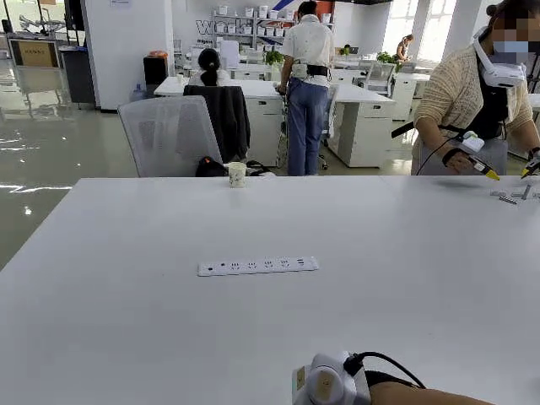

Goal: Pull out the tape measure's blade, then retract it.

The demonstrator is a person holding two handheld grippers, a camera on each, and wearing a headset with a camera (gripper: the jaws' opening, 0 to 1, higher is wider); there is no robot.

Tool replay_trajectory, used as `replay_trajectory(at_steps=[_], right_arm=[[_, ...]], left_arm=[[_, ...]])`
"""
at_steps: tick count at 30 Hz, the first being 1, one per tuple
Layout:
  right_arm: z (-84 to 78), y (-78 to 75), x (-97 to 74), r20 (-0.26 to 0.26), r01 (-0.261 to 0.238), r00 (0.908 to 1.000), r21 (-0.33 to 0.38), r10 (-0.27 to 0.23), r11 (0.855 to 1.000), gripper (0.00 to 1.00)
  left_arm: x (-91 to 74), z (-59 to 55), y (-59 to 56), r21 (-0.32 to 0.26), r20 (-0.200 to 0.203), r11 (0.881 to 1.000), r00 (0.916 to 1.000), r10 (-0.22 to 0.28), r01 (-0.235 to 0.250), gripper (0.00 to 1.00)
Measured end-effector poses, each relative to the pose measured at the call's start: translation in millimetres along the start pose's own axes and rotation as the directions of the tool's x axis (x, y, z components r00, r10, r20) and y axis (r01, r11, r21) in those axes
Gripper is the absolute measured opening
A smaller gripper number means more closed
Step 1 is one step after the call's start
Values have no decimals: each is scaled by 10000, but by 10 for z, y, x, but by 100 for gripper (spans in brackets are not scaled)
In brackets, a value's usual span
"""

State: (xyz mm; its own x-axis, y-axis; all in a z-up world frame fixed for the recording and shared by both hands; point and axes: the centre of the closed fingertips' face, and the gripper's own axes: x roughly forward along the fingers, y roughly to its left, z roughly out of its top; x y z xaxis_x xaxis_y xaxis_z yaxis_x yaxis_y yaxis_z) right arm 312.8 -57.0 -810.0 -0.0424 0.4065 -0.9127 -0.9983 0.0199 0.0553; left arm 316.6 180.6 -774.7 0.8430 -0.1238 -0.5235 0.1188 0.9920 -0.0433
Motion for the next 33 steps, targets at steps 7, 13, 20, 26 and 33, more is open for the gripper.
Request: replay_trajectory(at_steps=[7,13,20,26,33], right_arm=[[15,-7,9,-33,-27,10000,64,28,10000,11],[35,-1,10,6,-55,10000,-6,55,10000,11],[54,-9,25,48,-62,10000,9,62,10000,11],[77,3,34,80,-35,10000,0,35,10000,11],[92,7,45,90,-52,9999,13,51,10000,11]], left_arm=[[-4,0,-4,9,-13,10000,10000,1,-1,62],[0,-2,-5,3,-22,10000,10000,4,-4,62],[2,-4,-8,7,-40,10000,10000,5,-5,62],[1,-4,-11,17,-38,10000,10000,6,-6,62],[-2,-3,-15,32,-25,10000,10000,7,-7,62]])
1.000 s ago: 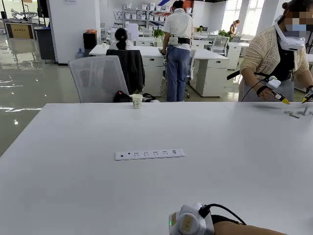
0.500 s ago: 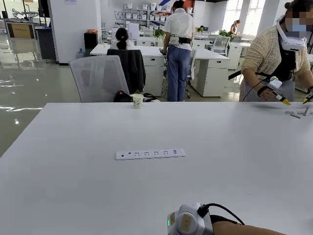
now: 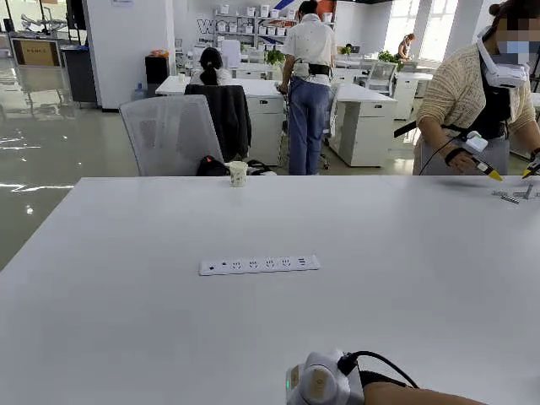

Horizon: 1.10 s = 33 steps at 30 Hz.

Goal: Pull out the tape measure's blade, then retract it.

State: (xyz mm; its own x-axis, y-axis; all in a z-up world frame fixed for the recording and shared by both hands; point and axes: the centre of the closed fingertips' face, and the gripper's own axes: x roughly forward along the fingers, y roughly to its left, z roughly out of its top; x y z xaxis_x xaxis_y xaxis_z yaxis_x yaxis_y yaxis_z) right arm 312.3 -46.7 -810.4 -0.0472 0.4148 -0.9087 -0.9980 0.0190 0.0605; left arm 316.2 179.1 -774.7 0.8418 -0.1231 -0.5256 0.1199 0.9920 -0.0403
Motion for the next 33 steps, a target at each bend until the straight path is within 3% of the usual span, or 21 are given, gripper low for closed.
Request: replay_trajectory(at_steps=[33], right_arm=[[92,6,43,131,0,9999,-136,2,9999,11]], left_arm=[[2,-4,5,-1,8,10000,10000,13,-13,62]])
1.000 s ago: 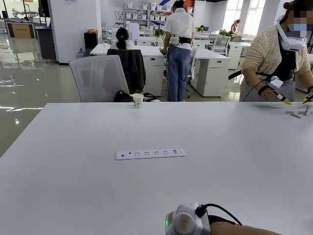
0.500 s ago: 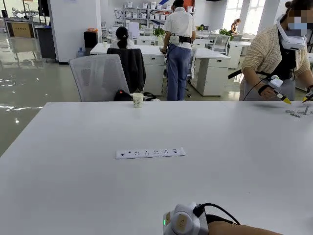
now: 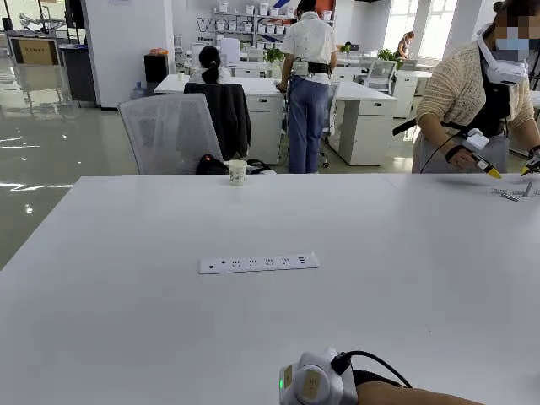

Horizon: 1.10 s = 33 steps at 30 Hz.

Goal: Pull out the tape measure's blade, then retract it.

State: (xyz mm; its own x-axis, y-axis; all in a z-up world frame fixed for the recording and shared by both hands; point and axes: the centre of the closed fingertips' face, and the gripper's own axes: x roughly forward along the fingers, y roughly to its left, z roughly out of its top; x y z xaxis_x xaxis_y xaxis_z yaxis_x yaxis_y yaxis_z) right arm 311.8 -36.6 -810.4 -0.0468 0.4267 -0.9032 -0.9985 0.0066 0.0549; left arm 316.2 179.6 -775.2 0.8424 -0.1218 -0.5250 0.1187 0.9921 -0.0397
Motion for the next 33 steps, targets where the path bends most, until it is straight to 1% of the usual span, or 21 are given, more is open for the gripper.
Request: replay_trajectory(at_steps=[8,13,14,20,30,33], right_arm=[[33,9,9,-90,35,10000,-67,-36,10000,11],[41,5,15,-20,78,10000,51,-78,10000,11],[48,6,18,-29,93,10000,20,-93,10000,11],[66,9,21,-75,77,9999,-53,-77,10000,11],[84,17,37,-48,43,10000,-35,-43,10000,11],[88,20,43,-49,63,10000,-155,-64,9999,11]], left_arm=[[3,1,3,61,-6,10000,10000,12,-12,62],[1,-2,5,29,-29,10000,10000,-20,20,62],[1,2,6,11,26,10000,10000,-18,18,62],[-2,3,9,-70,-31,9999,10000,-81,81,61],[-12,-3,-4,-23,-34,9999,9999,-117,117,61],[-14,-5,-6,1,-46,9999,9999,-123,123,61]])
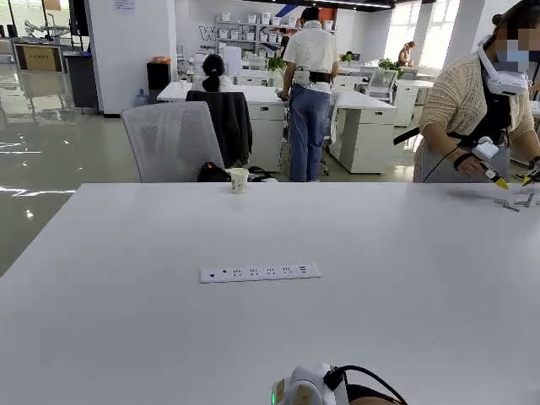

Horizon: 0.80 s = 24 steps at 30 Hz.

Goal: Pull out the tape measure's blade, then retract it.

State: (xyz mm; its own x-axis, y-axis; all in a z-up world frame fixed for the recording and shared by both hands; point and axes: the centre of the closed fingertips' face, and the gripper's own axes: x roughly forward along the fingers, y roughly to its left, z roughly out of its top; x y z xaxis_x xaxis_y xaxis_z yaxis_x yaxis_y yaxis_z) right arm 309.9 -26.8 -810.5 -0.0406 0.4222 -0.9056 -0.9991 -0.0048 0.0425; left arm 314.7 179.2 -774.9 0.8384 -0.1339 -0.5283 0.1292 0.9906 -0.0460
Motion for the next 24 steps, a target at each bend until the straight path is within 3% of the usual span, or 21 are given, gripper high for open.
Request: replay_trajectory(at_steps=[24], right_arm=[[57,1,30,126,-42,9999,-70,43,10000,11]], left_arm=[[7,8,-6,51,9,10000,10000,-56,56,61]])
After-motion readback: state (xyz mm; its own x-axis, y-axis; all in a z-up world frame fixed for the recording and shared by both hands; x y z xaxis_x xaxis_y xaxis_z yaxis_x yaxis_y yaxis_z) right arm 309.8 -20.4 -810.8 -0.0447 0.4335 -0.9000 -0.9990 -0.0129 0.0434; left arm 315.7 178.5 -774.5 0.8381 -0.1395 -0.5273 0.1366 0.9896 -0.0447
